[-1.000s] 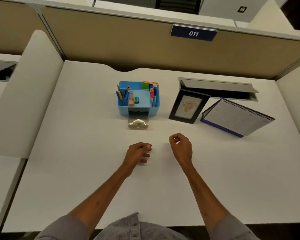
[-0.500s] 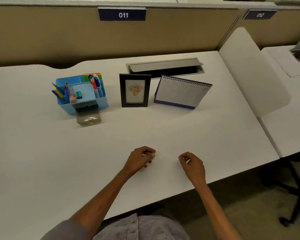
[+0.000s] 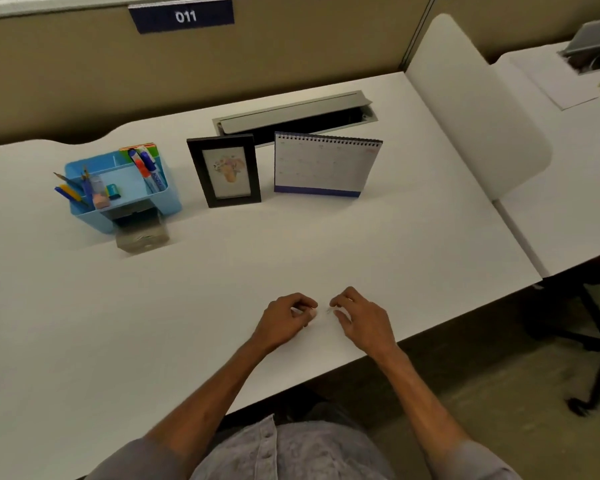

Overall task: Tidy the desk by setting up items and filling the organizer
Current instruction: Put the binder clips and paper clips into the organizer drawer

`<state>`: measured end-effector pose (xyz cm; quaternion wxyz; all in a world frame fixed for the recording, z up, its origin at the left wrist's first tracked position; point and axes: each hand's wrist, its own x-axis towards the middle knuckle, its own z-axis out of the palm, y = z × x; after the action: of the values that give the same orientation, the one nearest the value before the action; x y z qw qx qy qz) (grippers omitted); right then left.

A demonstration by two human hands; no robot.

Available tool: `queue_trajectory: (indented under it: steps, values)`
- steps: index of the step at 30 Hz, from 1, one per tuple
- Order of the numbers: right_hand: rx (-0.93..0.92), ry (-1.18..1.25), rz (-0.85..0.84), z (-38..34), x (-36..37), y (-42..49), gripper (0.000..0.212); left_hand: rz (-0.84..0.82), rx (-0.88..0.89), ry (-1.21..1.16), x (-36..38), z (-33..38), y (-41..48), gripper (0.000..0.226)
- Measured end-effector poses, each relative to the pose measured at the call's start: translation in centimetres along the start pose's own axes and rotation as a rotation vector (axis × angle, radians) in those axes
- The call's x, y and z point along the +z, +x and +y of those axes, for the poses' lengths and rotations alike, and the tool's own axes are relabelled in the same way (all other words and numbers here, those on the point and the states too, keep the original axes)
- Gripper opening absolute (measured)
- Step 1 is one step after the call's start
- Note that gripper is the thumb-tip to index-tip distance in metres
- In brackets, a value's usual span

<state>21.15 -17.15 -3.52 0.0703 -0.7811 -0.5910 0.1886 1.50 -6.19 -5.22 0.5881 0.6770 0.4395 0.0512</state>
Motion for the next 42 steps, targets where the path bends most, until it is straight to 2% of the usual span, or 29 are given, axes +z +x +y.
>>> queue_trajectory:
  steps: [13, 28, 36, 42]
  values:
    - [-0.144, -0.149, -0.120, 0.5, -0.5, 2.0, 0.012, 0.047, -0.042, 0.001, 1.0, -0.1, 0.2, 0.021]
    - [-0.303, -0.239, -0.222, -0.6, -0.4, 3.5, 0.021, 0.061, -0.035, 0.002, -0.1, -0.2, 0.3, 0.021]
    - [-0.143, 0.124, -0.095, -4.9, 0.7, 5.5, 0.017, 0.084, -0.052, -0.096, -3.2, 0.3, 0.0, 0.024]
    - [-0.088, 0.385, -0.026, -11.2, 1.4, 9.1, 0.018, 0.284, -0.107, -0.354, -8.5, -0.7, -1.4, 0.026]
